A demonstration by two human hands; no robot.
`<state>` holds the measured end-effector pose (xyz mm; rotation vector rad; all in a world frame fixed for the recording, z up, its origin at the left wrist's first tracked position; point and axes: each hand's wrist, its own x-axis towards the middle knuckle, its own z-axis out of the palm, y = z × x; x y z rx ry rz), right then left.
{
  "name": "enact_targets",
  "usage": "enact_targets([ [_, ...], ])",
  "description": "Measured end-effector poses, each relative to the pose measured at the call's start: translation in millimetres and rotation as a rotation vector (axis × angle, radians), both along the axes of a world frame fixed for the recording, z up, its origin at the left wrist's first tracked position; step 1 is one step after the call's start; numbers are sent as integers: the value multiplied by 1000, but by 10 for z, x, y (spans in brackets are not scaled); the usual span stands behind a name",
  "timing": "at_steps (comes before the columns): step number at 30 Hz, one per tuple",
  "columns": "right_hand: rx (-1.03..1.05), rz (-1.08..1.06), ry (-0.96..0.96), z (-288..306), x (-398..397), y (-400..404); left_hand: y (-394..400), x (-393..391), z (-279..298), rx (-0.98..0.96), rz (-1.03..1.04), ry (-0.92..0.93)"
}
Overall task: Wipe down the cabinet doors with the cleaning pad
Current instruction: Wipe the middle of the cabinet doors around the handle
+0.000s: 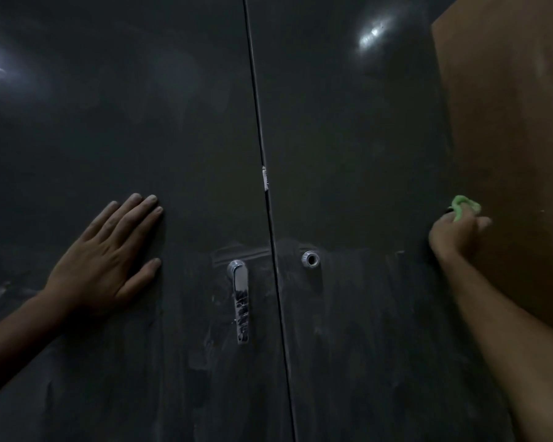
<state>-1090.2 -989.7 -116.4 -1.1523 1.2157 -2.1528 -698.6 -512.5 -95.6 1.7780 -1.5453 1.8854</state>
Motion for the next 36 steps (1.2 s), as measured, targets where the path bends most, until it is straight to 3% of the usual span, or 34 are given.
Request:
enact_targets([
  [3,-433,-45,302,-385,285,286,-7,19,2,5,-15,-4],
  [5,-535,-65,434,-801,290,264,1,16,-5,6,-27,10],
  [7,-391,-103,374,-867,113,69,2,-30,-62,11,-61,21],
  [9,-123,-44,162,-598,-63,-93,-36,-124,-170,33,-108,-2],
  [11,-68,-33,126,-325,-28,-37,-124,-227,-302,61,-157,-30],
  [13,-283,-49,231,-309,223,262,-207,-309,-435,75,-182,-17],
  [16,-656,-6,506,-770,447,566,-266,-340,-577,85,-176,10],
  [18,-715,-35,622,-913,329,515,-277,-331,-626,99,-168,15],
  [22,-305,-31,248,-390,302,517,-288,-288,-656,106,-111,-6],
  [23,-313,-20,230,-315,409,640,-291,-279,-658,103,-101,-8],
  [25,-550,13,353,-402,678,923,-292,-266,-658,100,-94,-8],
  [28,-953,55,739,-887,860,1130,-288,-266,-654,97,-89,-15],
  [30,-1083,-8,878,-931,764,1086,-285,-281,-659,99,-89,-19],
  [32,-988,-10,782,-708,709,1105,-287,-299,-660,101,-80,-17],
  [35,-648,70,480,-330,866,1364,-284,-314,-664,102,-70,-15],
  [36,-654,98,460,-290,958,1489,-284,-312,-664,101,-71,-18],
])
